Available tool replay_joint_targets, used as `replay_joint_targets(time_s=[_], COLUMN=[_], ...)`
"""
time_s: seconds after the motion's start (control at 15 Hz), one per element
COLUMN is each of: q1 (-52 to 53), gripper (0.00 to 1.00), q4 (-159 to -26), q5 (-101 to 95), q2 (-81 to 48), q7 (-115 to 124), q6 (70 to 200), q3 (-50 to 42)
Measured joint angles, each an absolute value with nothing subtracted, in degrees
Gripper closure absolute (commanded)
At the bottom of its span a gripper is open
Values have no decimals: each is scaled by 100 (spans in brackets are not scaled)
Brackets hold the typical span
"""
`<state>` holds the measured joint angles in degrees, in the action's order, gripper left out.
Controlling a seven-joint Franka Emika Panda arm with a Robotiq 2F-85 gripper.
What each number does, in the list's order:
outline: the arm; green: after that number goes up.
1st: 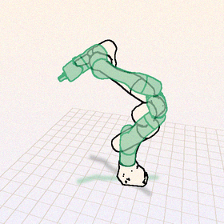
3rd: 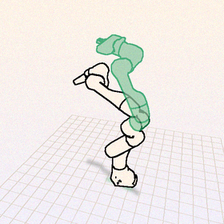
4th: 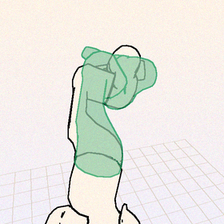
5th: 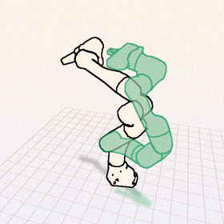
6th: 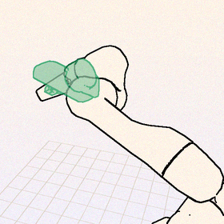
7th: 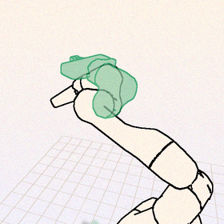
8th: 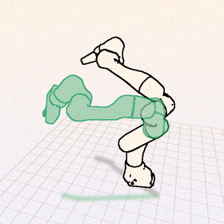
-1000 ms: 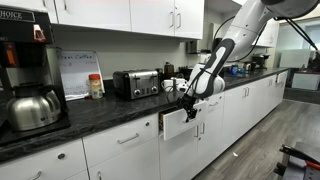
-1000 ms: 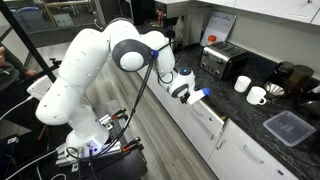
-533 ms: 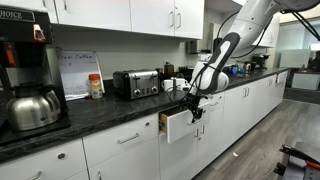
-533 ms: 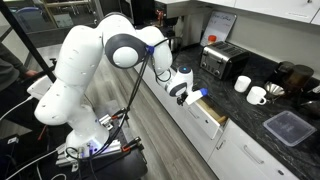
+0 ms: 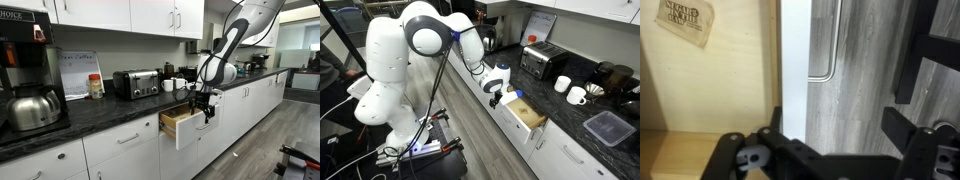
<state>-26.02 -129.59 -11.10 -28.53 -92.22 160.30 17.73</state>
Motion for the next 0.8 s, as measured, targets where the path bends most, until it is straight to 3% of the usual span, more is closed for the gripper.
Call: replay_joint_targets(time_s=[0.8], q1=[-1904], gripper=[0], q4=[-13784], q5=[-331], q2=[-1635], q7=[-9931], q6=[14656], q3=[951])
